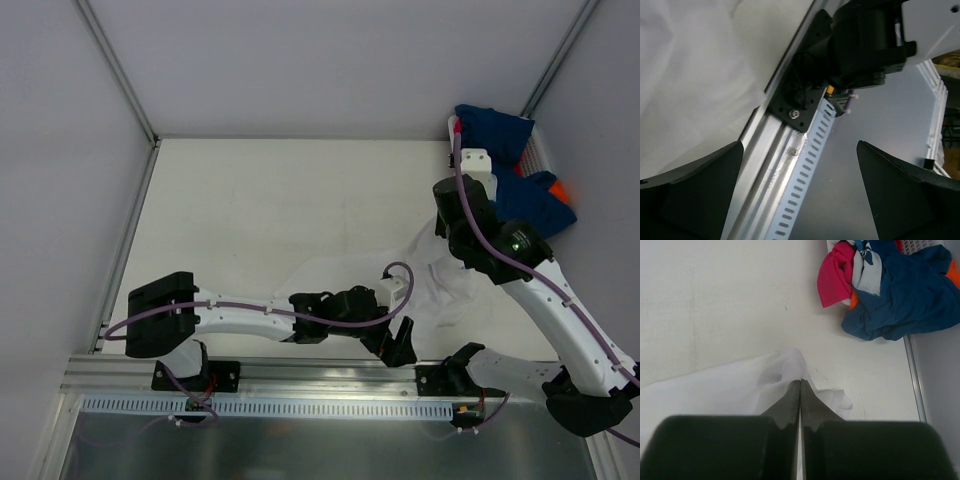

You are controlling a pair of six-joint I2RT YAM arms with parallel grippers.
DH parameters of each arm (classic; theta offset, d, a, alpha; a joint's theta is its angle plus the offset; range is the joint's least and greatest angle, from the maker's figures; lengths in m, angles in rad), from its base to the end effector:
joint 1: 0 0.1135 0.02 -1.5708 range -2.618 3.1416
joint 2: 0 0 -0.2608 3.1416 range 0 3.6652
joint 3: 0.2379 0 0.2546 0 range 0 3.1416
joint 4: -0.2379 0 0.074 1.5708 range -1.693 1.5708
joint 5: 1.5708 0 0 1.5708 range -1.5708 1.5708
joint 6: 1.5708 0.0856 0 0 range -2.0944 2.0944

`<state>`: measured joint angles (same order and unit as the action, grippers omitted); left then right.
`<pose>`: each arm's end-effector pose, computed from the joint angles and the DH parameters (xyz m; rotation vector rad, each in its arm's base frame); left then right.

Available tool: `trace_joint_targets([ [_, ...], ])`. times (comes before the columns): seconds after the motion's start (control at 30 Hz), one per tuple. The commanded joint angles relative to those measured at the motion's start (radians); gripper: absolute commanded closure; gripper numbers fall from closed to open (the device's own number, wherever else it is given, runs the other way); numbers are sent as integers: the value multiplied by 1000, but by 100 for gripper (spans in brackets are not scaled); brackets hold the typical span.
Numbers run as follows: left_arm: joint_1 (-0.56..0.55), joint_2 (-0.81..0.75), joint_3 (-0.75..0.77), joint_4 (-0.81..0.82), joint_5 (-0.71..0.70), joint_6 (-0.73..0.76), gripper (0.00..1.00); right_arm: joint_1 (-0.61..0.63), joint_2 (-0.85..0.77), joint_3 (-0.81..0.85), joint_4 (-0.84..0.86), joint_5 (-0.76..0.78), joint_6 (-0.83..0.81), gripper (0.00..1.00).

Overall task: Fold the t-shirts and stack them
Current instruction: Flatten out the tshirt

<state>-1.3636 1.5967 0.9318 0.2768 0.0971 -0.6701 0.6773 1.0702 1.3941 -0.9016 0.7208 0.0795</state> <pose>0.0754 -0.3989 0.2085 0.8328 2.0889 -1.3411 0.2116 0.0977 0.4024 -0.1952 1.9961 -0.2948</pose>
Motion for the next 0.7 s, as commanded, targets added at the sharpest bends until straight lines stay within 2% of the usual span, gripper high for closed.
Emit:
trace_joint_targets([
  [0.0,-15,29,42,168,90,-49,1,-12,-29,-4,32,-6,17,100],
  [0.07,-31,75,48,235,119,-57,1,-12,-29,-9,35,-9,19,100],
  [0.27,-52,187,88,291,156,-23,1,-16,-39,-24,38,-15,19,100],
  [0.4,-51,242,122,219,119,-6,1,-21,-61,-40,38,-15,19,100],
  [0.67,-52,361,176,179,26,79,1,-24,-93,-60,36,-26,23,100],
])
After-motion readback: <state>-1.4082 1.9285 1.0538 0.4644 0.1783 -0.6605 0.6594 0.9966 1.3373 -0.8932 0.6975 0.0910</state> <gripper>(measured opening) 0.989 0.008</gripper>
